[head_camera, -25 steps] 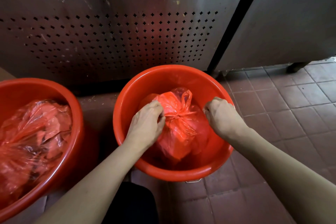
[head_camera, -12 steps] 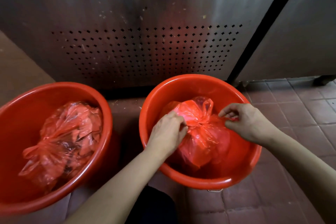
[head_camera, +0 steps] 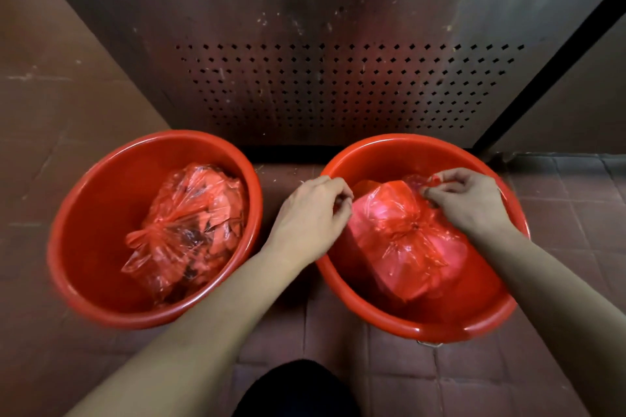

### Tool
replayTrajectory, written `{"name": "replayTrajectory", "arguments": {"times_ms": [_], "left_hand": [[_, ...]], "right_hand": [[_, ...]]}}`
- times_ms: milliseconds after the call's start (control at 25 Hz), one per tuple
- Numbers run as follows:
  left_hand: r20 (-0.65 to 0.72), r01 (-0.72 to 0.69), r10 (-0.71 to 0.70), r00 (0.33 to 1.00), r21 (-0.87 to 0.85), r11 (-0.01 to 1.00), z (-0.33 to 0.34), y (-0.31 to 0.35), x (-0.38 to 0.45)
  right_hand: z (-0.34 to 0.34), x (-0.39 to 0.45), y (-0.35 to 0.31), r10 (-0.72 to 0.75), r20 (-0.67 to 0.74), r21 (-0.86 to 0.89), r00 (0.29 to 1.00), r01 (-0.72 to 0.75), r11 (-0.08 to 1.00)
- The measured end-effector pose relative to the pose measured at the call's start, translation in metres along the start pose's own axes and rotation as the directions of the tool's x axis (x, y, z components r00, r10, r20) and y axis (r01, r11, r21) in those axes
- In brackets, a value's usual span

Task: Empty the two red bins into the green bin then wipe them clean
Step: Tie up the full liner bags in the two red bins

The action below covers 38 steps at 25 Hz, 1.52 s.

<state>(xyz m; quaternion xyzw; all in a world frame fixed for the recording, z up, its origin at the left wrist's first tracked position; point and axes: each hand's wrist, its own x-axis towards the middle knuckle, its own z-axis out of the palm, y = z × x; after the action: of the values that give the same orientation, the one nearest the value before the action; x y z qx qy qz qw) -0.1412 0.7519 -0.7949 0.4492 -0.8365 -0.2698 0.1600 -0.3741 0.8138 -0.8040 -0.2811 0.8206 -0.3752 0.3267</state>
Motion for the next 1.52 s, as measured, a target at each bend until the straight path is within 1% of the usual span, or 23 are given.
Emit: {"name": "replayTrajectory", "arguments": {"times_ms": [40, 80, 120, 200, 240, 320, 400, 520, 600, 680, 800, 840, 880, 960, 1000, 1040, 1120, 1160, 1200, 1240, 1320, 1440, 1520], "left_hand": [[0.002, 0.033, -0.033, 0.999, 0.0, 0.999, -0.009, -0.002, -0.004], [0.004, 0.061, -0.061, 0.998, -0.007, 0.998, -0.018, -0.003, -0.008], [0.005, 0.089, -0.089, 0.996, -0.011, 0.996, -0.03, -0.004, -0.014], [0.008, 0.148, -0.148, 0.989, 0.003, 0.989, -0.057, -0.007, -0.025], [0.002, 0.179, -0.179, 0.984, 0.016, 0.984, -0.071, -0.01, -0.031], [-0.009, 0.271, -0.271, 0.963, 0.065, 0.96, -0.097, -0.023, -0.045], [-0.028, 0.373, -0.372, 0.928, 0.095, 0.923, -0.12, -0.043, -0.064], [-0.076, 0.49, -0.484, 0.872, 0.118, 0.864, -0.142, -0.092, -0.087], [-0.107, 0.517, -0.506, 0.856, 0.199, 0.833, -0.148, -0.13, -0.091], [-0.099, 0.5, -0.495, 0.863, 0.298, 0.813, -0.149, -0.156, -0.083], [0.02, 0.44, -0.483, 0.875, 0.379, 0.814, -0.14, -0.171, -0.061], [0.06, 0.451, -0.511, 0.858, 0.391, 0.802, -0.138, -0.173, -0.053], [0.119, 0.47, -0.555, 0.823, 0.404, 0.785, -0.135, -0.177, -0.048], [0.305, 0.465, -0.61, 0.731, 0.431, 0.773, -0.13, -0.186, -0.044], [0.367, 0.452, -0.602, 0.709, 0.42, 0.787, -0.127, -0.189, -0.047], [0.37, 0.459, -0.586, 0.721, 0.378, 0.804, -0.125, -0.191, -0.05], [0.24, 0.494, -0.555, 0.797, 0.272, 0.826, -0.129, -0.192, -0.056], [0.157, 0.503, -0.542, 0.826, 0.23, 0.833, -0.134, -0.19, -0.058], [0.092, 0.512, -0.534, 0.841, 0.187, 0.838, -0.139, -0.189, -0.06], [0.049, 0.521, -0.532, 0.845, 0.142, 0.842, -0.145, -0.189, -0.063], [0.012, 0.54, -0.544, 0.839, 0.103, 0.835, -0.155, -0.191, -0.067], [-0.097, 0.542, -0.535, 0.839, 0.076, 0.837, -0.169, -0.198, -0.073], [-0.178, 0.544, -0.532, 0.828, 0.021, 0.839, -0.177, -0.2, -0.078]], "right_hand": [[0.002, -0.002, -0.001, 0.02, -0.005, -0.015, 1.0, -0.02, 1.0], [0.002, -0.005, -0.004, 0.003, -0.008, -0.078, 1.0, -0.004, 0.997], [0.002, -0.01, -0.008, -0.041, -0.004, -0.19, 0.999, 0.039, 0.981], [0.002, -0.021, -0.015, -0.141, 0.03, -0.405, 0.99, 0.141, 0.903], [0.001, -0.026, -0.019, -0.165, 0.039, -0.456, 0.986, 0.164, 0.875], [0.002, -0.034, -0.027, -0.145, 0.074, -0.491, 0.987, 0.162, 0.856], [0.004, -0.046, -0.034, -0.087, 0.099, -0.491, 0.991, 0.125, 0.862], [0.008, -0.053, -0.037, -0.02, 0.05, -0.404, 0.999, 0.039, 0.914], [0.012, -0.054, -0.039, 0.005, 0.04, -0.329, 0.999, 0.009, 0.944], [0.019, -0.055, -0.043, 0.029, 0.034, -0.269, 0.999, -0.019, 0.963], [0.028, -0.065, -0.044, 0.061, 0.013, -0.199, 0.998, -0.057, 0.978], [0.028, -0.069, -0.045, 0.069, 0.013, -0.186, 0.998, -0.066, 0.98], [0.029, -0.071, -0.045, 0.071, 0.015, -0.18, 0.997, -0.068, 0.981], [0.026, -0.075, -0.046, 0.072, 0.003, -0.176, 0.997, -0.07, 0.982], [0.025, -0.076, -0.047, 0.085, 0.001, -0.173, 0.996, -0.083, 0.981], [0.024, -0.077, -0.048, 0.103, 0.002, -0.171, 0.995, -0.101, 0.98], [0.023, -0.079, -0.048, 0.125, -0.011, -0.17, 0.992, -0.125, 0.978], [0.022, -0.08, -0.048, 0.121, -0.023, -0.172, 0.992, -0.124, 0.977], [0.022, -0.081, -0.047, 0.12, -0.034, -0.18, 0.992, -0.124, 0.976], [0.021, -0.082, -0.047, 0.132, -0.042, -0.19, 0.99, -0.137, 0.972], [0.017, -0.083, -0.043, 0.198, -0.043, -0.232, 0.979, -0.203, 0.951], [0.014, -0.085, -0.038, 0.372, 0.021, -0.301, 0.928, -0.349, 0.887], [0.009, -0.089, -0.043, 0.392, -0.002, -0.285, 0.92, -0.376, 0.882]]}}
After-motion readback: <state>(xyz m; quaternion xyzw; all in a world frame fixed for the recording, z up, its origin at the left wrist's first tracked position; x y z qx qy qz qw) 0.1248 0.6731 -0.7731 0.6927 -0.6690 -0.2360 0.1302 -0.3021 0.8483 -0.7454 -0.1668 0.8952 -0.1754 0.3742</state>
